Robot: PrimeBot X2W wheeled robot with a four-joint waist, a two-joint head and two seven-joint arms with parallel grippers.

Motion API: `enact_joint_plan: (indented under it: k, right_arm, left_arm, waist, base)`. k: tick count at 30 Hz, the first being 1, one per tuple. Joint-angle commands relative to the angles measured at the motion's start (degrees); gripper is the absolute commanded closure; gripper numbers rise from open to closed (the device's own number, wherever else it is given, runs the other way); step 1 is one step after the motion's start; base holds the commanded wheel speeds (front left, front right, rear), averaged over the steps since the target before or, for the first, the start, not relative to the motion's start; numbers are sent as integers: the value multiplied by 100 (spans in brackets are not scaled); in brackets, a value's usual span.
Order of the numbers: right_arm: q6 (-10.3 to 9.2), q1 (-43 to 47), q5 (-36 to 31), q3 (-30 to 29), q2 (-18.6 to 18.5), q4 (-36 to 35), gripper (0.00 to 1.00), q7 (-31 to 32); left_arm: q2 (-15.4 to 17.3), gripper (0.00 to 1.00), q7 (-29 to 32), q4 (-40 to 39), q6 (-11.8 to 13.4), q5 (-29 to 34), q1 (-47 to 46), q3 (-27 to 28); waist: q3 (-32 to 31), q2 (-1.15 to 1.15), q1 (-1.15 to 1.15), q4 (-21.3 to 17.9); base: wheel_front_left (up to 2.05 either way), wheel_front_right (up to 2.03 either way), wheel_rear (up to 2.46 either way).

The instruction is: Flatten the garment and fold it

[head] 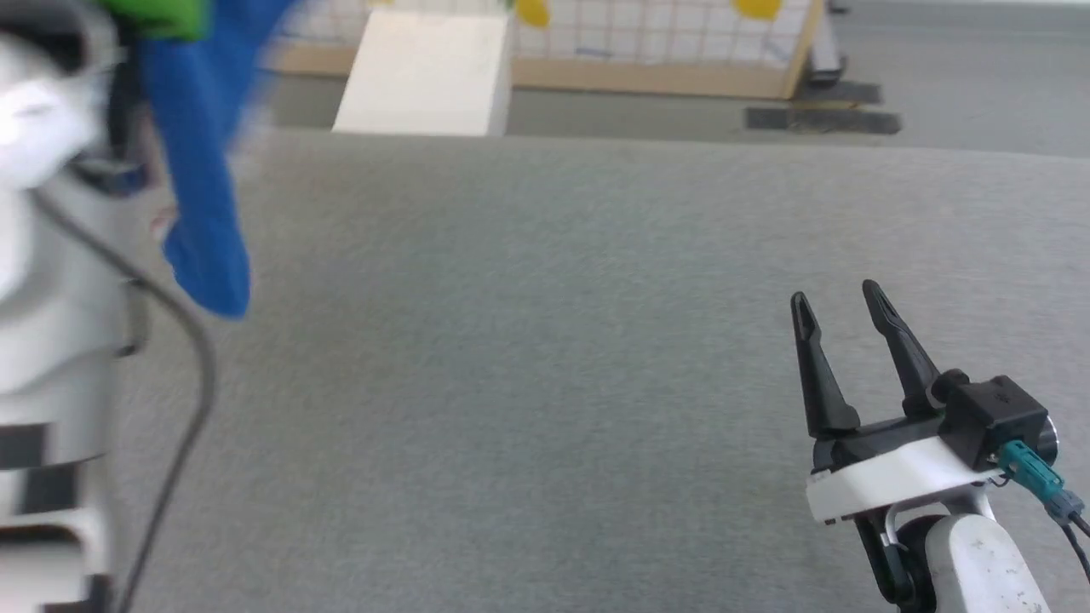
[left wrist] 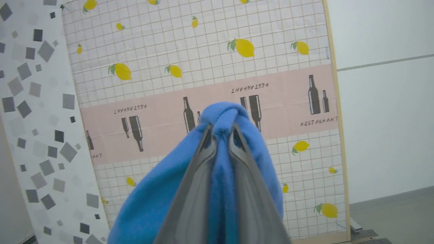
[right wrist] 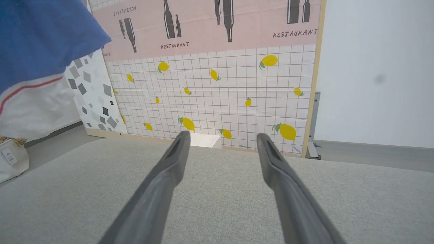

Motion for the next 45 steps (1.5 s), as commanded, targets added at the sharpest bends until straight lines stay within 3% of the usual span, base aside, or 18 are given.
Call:
enact_joint_plan:
  k: [1, 7, 12, 22, 28, 29, 30, 36, 42, 45]
  right_arm:
    - [-9, 90, 42, -23, 7, -34, 0, 6]
    - [-9, 149, 61, -6, 7, -88, 0, 63]
    - [-9, 175, 79, 18, 8, -119, 0, 92]
    - [-9, 194, 93, 48, 8, -143, 0, 140]
    - [-9, 240, 87, 11, 8, -114, 0, 171]
    - [-9, 247, 83, 3, 8, -108, 0, 174]
    - [-9, 252, 80, -4, 8, -103, 0, 177]
    - [-9, 194, 54, -26, 8, -118, 0, 196]
    - [-9, -94, 19, -242, 8, -26, 0, 401]
    - [-9, -395, 7, -426, 8, 204, 0, 721]
  left_arm:
    - [-269, 100, -77, 37, -58, 3, -125, -161]
    - [-1030, 100, -49, 185, -181, -133, 41, -729]
    - [-1396, 100, 229, 452, -243, -401, 775, -1062]
    - [-1632, 100, 1817, 1693, -382, -779, 2788, -2014]
    - [-1687, 100, 2514, 1897, -525, -1080, 3429, -2287]
    - [-1690, 75, 2451, 1840, -512, -1111, 3463, -2254]
    - [-1680, 0, 2257, 1735, -464, -1099, 3475, -2198]
    - [-1605, 0, 687, 960, -256, -972, 3504, -1771]
    - [-1359, 0, -1281, 206, 299, -604, 3709, -1142]
    - [-1232, 0, -1695, -7, 485, -479, 3866, -864]
  waist:
    - [-354, -1, 0, -477]
    - [-363, -1, 0, -824]
    - [-334, -1, 0, -1062]
    - [-221, -1, 0, -1292]
    - [-192, -1, 0, -1199]
    - [-195, -1, 0, -1169]
    - [-200, -1, 0, -1128]
    - [-182, -1, 0, -906]
    - [0, -1, 0, -683]
    - [177, -1, 0, -560]
  base:
    - [0, 0, 0]
    - [0, 0, 0]
    - [0, 0, 0]
    - [0, 0, 0]
    - [0, 0, 0]
    - [0, 0, 0]
    - [0, 0, 0]
    - [0, 0, 0]
    - [0, 0, 0]
    - [0, 0, 0]
